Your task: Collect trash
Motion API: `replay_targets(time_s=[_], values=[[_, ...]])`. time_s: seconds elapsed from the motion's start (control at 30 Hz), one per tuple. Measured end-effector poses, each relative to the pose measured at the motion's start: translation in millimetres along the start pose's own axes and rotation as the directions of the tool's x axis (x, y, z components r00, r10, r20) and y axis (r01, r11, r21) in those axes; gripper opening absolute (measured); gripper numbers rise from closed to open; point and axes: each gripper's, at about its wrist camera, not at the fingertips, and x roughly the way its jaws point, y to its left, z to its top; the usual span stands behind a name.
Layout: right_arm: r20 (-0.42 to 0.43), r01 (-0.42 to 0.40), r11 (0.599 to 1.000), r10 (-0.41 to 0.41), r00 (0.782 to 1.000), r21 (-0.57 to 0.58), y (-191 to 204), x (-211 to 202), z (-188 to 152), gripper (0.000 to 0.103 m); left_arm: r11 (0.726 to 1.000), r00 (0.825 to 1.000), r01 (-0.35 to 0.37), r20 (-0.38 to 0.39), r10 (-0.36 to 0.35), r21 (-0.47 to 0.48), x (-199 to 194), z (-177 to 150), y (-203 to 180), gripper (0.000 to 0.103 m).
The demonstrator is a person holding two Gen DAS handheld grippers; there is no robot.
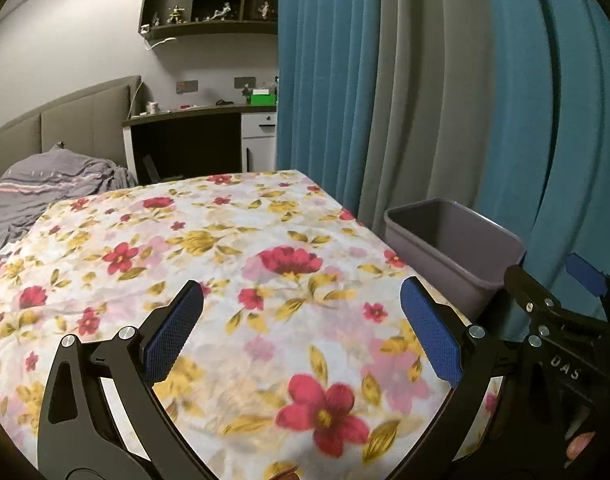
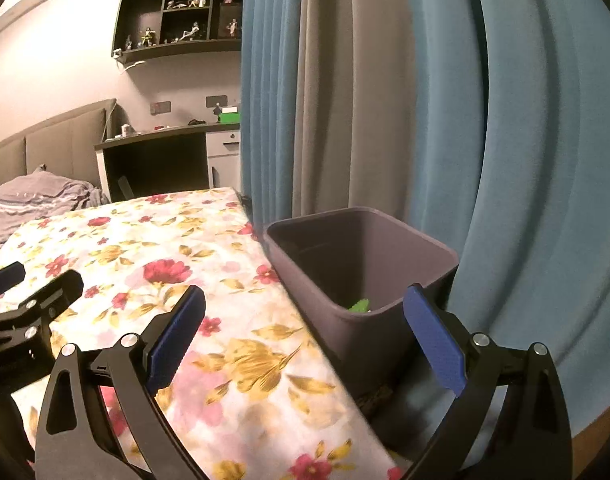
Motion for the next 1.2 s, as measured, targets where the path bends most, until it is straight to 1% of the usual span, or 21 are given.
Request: replay_targets(time_s=[0.17,0.4,0.6,1.2], values=[[0.018,0.000,1.000,0.000,1.000,0.004,8,-14,-4,0.095,1.000,1.000,-0.004,0.007,0.004,-0.009,-20,-9,11,0.097],[0.023,-0.012,1.000,0.012,1.000,-0.004,19,-28,-10,0.095,1.000,1.000,-0.015,0.011,0.015,-0.004,-34,-15,18,0.097],[0.030,-0.013,1.000,0.014,0.999,-0.013,23,-35,-11,0.095,1.000,0.999,-0.020,0.037,0.020,-0.001,-44,-16,20,0.097],[0.032,-0.023,1.000,0.024,0.999,-0.015,26,-38,-12,0.095,1.000,1.000,-0.012,0.023,0.012,-0.021,-47,-18,24,0.097]])
